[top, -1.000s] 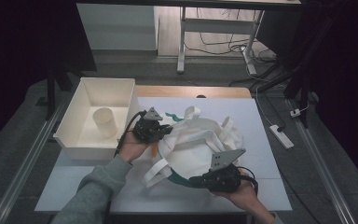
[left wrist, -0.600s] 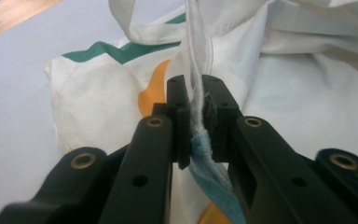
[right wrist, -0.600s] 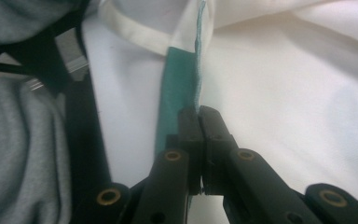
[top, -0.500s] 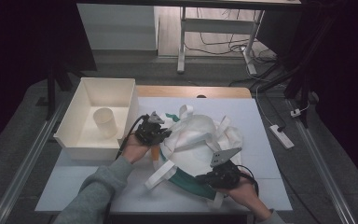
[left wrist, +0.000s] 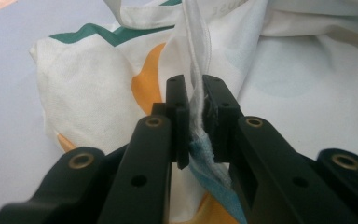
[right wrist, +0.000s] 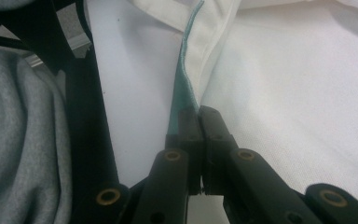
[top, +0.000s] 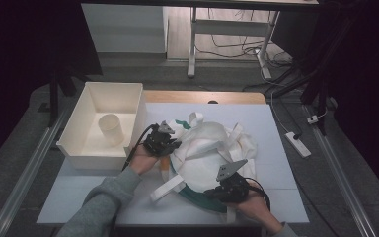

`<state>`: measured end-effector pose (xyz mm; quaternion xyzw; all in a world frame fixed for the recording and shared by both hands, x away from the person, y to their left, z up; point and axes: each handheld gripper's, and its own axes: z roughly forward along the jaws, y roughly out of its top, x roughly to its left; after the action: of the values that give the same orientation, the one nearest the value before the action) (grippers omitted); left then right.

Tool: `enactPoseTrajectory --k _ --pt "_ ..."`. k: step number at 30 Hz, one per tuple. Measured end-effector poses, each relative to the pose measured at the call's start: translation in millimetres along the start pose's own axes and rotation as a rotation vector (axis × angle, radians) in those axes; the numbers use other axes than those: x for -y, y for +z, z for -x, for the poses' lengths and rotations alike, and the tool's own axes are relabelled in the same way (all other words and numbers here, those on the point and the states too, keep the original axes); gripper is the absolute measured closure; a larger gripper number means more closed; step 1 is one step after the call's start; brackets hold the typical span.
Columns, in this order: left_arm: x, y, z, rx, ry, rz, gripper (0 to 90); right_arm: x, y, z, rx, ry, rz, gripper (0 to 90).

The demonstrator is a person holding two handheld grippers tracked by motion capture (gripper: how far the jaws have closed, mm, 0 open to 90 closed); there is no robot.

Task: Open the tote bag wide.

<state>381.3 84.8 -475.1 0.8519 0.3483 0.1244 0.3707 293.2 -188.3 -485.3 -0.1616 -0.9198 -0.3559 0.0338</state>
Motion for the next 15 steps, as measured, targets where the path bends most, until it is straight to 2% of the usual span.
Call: enactPoseTrajectory --k 5,9,11,12,15 --pt "-0.4 -2.8 -0.9 0.012 -0.006 0.02 78.3 0.8 -3.2 0.0 -0.008 -0.011 0.031 86.7" --pt "-0.6 -3.3 -0.4 0.024 -0.007 0.027 74.1 -1.2 -8.3 -1.4 0.007 -0.022 0.059 78.9" --pt "-1.3 -5.8 0.2 0.026 -0.01 0.042 66.6 -1.7 -11.0 -1.6 0.008 -0.025 0.08 75.0" --pt "-1.9 -8.5 0.7 0.017 -0.011 0.053 59.1 -2.3 -13.0 -2.1 0.024 -0.028 0.097 70.9" --pt "-4.3 -19.3 0.6 0.027 -0.023 0.091 40.0 -3.8 -22.8 -2.3 0.073 -0.03 0.176 58.9"
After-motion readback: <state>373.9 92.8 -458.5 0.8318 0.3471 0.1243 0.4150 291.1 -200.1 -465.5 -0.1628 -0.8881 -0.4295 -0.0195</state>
